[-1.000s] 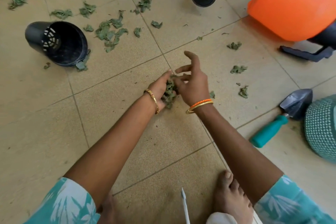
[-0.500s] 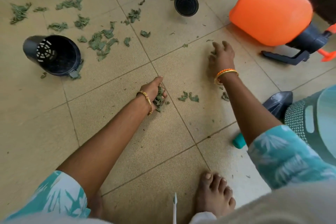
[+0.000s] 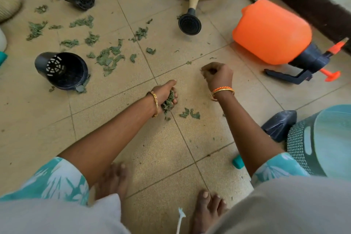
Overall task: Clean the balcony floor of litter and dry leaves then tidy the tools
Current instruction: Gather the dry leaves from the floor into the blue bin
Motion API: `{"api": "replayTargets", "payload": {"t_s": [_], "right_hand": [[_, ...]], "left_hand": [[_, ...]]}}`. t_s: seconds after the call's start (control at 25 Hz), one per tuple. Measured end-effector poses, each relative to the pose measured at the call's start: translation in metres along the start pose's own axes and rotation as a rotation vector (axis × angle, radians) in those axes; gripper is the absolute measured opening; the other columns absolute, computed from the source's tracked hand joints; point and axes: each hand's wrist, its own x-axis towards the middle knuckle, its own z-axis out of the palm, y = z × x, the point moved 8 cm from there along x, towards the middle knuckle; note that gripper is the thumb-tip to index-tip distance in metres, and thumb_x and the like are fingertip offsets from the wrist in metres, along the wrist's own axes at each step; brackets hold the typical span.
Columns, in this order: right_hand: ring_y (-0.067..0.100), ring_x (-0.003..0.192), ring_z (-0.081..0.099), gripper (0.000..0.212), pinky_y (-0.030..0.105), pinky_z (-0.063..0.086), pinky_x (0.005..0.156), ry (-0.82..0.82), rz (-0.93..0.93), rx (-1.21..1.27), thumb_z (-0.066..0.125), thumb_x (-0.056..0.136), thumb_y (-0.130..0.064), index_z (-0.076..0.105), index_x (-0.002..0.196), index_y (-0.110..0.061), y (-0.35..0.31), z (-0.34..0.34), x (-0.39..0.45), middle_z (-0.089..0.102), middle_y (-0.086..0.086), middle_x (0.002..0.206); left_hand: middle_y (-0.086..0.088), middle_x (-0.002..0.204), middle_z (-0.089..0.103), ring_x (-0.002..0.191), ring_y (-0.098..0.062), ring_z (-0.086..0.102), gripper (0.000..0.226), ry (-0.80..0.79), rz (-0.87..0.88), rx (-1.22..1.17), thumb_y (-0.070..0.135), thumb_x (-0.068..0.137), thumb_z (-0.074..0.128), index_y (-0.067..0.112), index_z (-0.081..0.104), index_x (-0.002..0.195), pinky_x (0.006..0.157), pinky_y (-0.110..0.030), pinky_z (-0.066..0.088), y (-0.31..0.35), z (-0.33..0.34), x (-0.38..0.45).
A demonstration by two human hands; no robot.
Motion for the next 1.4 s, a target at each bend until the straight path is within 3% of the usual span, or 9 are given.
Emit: {"api": "replayTargets", "payload": {"t_s": [0.2,0.32,0.48,0.72,0.88,1.04,1.16,1.24,1.4], "right_hand": [[0.016,0.069,0.067,0.031,0.023,0.057,0.064,-0.028,0.121,0.317,0.068,0.077,0.003,0.062,0.104,-0.010,-0.018,0.020,-0.030,0.066,0.004,0.079],[0.011,0.072,0.065,0.025,0.023,0.056,0.069,-0.073,0.051,0.125,0.064,0.081,-0.002,0.063,0.104,-0.013,-0.022,0.026,-0.026,0.067,0.001,0.081],[0.018,0.104,0.056,0.022,0.030,0.047,0.089,-0.044,-0.019,-0.121,0.057,0.086,-0.015,0.065,0.106,-0.012,-0.012,0.024,0.004,0.064,0.005,0.108],[0.032,0.137,0.023,0.066,0.039,0.023,0.114,-0.029,0.101,-0.471,0.055,0.088,-0.044,0.033,0.141,-0.010,0.026,0.051,0.051,0.026,0.018,0.147],[0.035,0.129,0.036,0.040,0.040,0.032,0.107,-0.018,-0.194,-0.569,0.046,0.096,-0.018,0.045,0.133,-0.002,-0.002,0.099,0.036,0.040,0.022,0.139],[0.032,0.100,0.051,0.019,0.036,0.050,0.071,0.029,-0.340,-0.699,0.050,0.089,0.003,0.064,0.102,0.002,-0.011,0.099,0.019,0.061,0.018,0.110],[0.029,0.089,0.052,0.017,0.031,0.040,0.063,-0.028,-0.275,-0.740,0.048,0.089,0.004,0.064,0.088,0.000,-0.018,0.096,0.033,0.061,0.016,0.091],[0.027,0.085,0.058,0.018,0.031,0.045,0.065,-0.068,-0.184,-0.669,0.050,0.085,0.005,0.066,0.088,-0.003,-0.020,0.092,0.040,0.063,0.013,0.088],[0.013,0.075,0.066,0.012,0.021,0.053,0.071,-0.054,0.137,-0.046,0.067,0.077,-0.001,0.073,0.084,-0.009,-0.016,0.054,0.027,0.069,0.002,0.079]], "left_hand": [[-0.001,0.060,0.054,0.045,-0.012,0.049,0.042,-0.053,0.033,0.068,0.054,0.093,0.046,0.016,0.060,0.084,0.042,-0.019,0.038,0.014,0.033,0.017],[-0.002,0.057,0.055,0.038,-0.012,0.048,0.028,-0.044,0.078,0.046,0.032,0.096,0.049,0.012,0.059,0.080,0.040,-0.015,0.036,0.023,0.039,0.033],[0.002,0.053,0.052,0.036,-0.011,0.045,0.026,-0.047,0.057,0.011,0.019,0.095,0.046,0.013,0.055,0.071,0.037,-0.013,0.035,0.032,0.026,0.057],[0.004,0.058,0.048,0.037,-0.009,0.044,0.033,-0.120,0.001,-0.113,0.021,0.093,0.048,0.020,0.040,0.061,0.037,-0.013,0.034,0.053,-0.007,0.085],[0.005,0.054,0.047,0.035,-0.009,0.042,0.035,-0.161,-0.057,-0.207,0.021,0.093,0.048,0.020,0.038,0.059,0.036,-0.012,0.032,0.054,-0.012,0.101],[0.004,0.053,0.048,0.037,-0.009,0.041,0.037,-0.243,-0.113,-0.245,0.020,0.093,0.047,0.020,0.037,0.058,0.036,-0.013,0.031,0.041,0.001,0.097],[0.004,0.051,0.048,0.037,-0.008,0.041,0.037,-0.266,-0.133,-0.290,0.018,0.093,0.046,0.019,0.036,0.057,0.035,-0.013,0.031,0.039,0.006,0.090],[0.004,0.049,0.046,0.037,-0.008,0.042,0.036,-0.260,-0.156,-0.310,0.018,0.093,0.046,0.019,0.036,0.058,0.034,-0.012,0.031,0.039,0.006,0.086],[0.001,0.049,0.047,0.036,-0.010,0.044,0.039,-0.280,-0.158,-0.096,0.037,0.093,0.049,0.016,0.042,0.062,0.034,-0.012,0.033,0.031,0.006,0.073]]}}
